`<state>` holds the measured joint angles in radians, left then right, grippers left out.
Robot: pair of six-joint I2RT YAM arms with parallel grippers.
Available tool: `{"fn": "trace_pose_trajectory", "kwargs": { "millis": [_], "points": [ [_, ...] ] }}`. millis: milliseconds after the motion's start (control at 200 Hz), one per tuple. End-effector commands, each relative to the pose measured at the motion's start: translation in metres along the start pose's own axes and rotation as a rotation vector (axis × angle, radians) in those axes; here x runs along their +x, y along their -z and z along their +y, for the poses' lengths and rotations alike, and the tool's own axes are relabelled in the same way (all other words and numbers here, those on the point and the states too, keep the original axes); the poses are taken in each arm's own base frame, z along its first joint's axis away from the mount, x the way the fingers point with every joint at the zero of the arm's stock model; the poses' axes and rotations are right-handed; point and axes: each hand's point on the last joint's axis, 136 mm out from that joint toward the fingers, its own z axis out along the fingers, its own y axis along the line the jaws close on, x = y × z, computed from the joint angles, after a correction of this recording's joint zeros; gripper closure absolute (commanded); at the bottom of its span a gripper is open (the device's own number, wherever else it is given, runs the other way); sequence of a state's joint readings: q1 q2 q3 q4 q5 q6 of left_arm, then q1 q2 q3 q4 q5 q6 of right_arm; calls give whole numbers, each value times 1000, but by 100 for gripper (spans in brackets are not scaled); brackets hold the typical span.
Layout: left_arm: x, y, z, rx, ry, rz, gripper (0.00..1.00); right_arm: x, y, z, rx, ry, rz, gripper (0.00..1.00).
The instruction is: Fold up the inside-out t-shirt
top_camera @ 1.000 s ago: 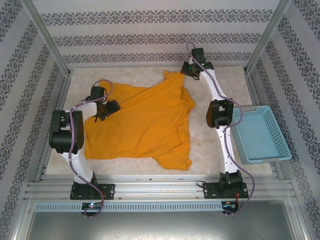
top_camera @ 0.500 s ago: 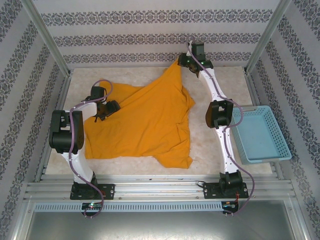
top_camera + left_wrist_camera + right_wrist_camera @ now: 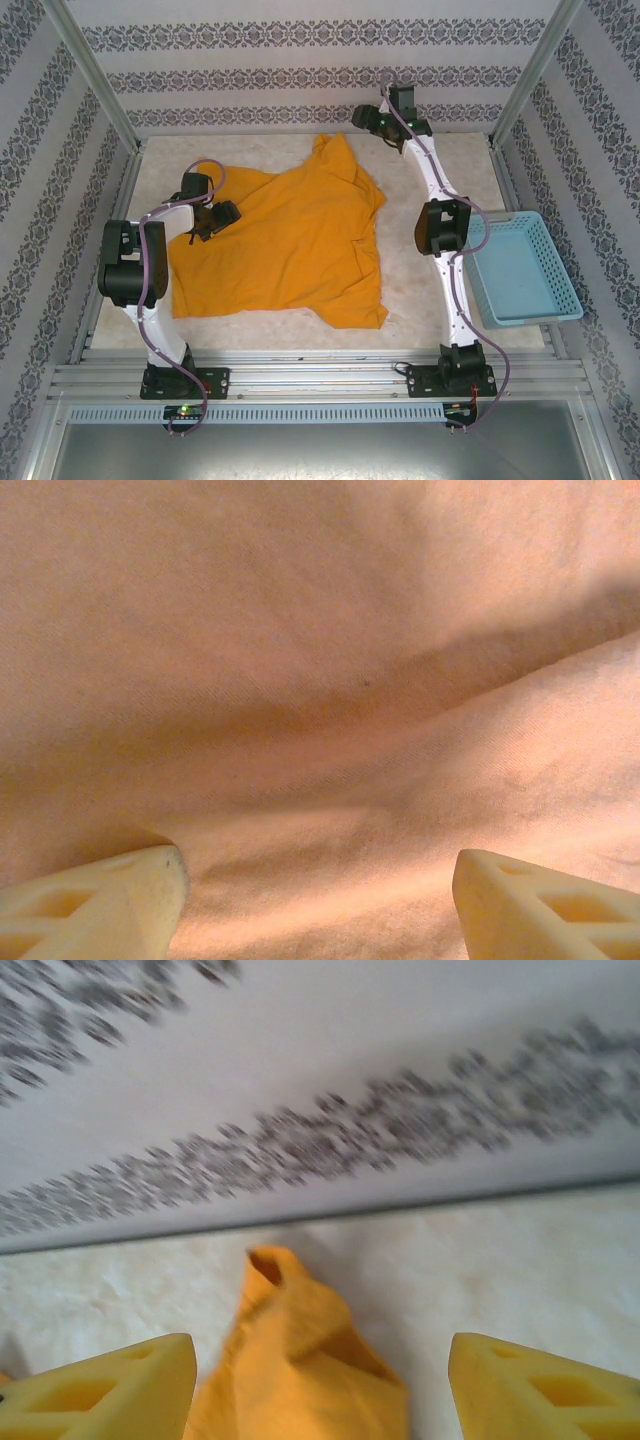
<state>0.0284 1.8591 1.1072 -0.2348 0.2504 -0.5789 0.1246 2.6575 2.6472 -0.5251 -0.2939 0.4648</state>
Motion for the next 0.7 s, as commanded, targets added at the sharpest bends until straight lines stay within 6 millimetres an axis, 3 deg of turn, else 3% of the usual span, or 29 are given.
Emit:
{"fn": "trace_pose_trajectory", "kwargs": {
  "millis": [0, 100, 215, 345, 455, 535, 619, 694],
  "points": [
    [35, -3, 31, -88, 29, 119, 26, 2, 54, 3, 63, -7, 69, 32],
    [29, 20, 22, -73, 29, 88, 25, 50, 69, 6, 48, -36, 167, 31],
    [23, 56, 22, -118, 4, 23, 23, 108, 99, 24, 38, -4, 226, 30],
    [40, 78, 33, -136, 19, -7, 21, 190, 122, 40, 58, 26, 344, 30],
    [59, 78, 45, -141, 40, 1, 21, 258, 133, 50, 67, 35, 452, 30],
    [72, 71, 50, -133, 56, 32, 21, 294, 138, 51, 75, 5, 512, 30],
    [82, 58, 51, -113, 74, 70, 22, 318, 136, 47, 82, -30, 558, 31],
    [87, 45, 45, -89, 86, 104, 22, 322, 128, 31, 142, -55, 565, 31]
  ]
}}
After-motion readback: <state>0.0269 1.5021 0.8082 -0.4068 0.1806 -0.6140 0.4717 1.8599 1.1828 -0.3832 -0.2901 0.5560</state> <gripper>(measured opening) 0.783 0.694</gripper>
